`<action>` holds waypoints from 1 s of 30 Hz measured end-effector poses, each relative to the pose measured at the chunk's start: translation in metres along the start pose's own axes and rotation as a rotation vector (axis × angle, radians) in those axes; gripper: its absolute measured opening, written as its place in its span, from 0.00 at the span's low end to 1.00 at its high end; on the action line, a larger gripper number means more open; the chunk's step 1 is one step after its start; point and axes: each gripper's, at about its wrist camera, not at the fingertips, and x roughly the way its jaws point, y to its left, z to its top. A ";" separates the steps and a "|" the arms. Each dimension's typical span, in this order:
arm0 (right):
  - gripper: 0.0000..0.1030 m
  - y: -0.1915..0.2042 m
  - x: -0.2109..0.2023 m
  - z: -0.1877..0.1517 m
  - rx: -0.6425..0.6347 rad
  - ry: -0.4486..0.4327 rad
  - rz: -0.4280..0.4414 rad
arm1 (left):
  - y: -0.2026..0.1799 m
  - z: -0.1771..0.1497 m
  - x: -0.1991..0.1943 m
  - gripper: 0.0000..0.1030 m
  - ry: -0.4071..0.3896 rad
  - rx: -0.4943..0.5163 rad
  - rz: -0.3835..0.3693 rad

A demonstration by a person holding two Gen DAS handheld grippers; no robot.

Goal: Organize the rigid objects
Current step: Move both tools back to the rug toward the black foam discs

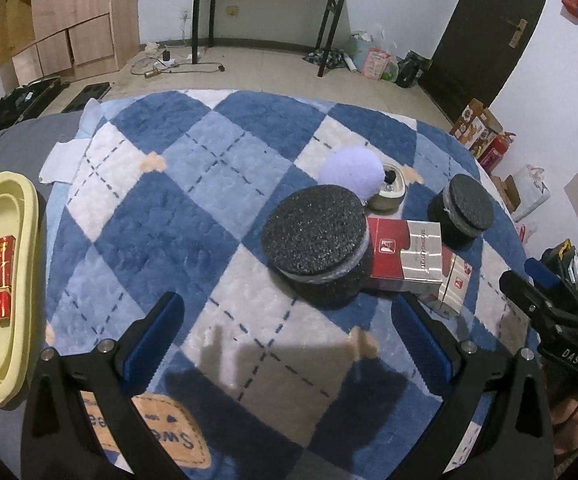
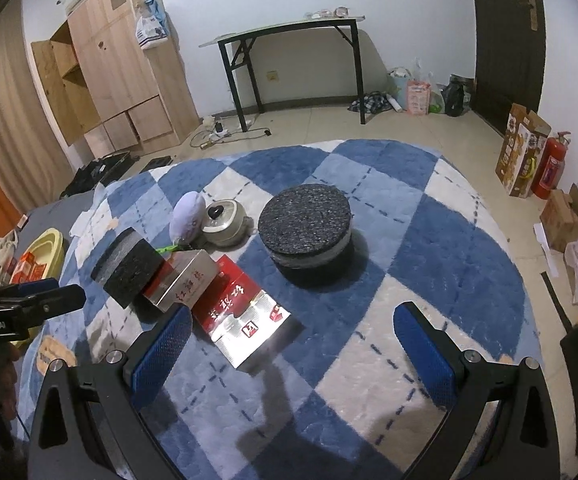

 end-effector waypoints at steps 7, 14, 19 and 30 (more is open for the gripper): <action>1.00 -0.007 0.004 -0.002 0.011 0.016 -0.005 | 0.000 0.000 0.003 1.00 0.013 0.003 0.003; 1.00 -0.005 0.002 0.001 0.009 0.015 0.001 | -0.001 0.001 0.000 1.00 0.003 -0.008 0.004; 1.00 -0.003 -0.004 0.001 0.003 0.010 -0.014 | -0.006 0.003 -0.003 1.00 -0.020 -0.004 0.035; 1.00 0.000 -0.026 0.004 0.013 -0.016 -0.091 | 0.001 -0.006 -0.021 1.00 -0.014 -0.075 -0.023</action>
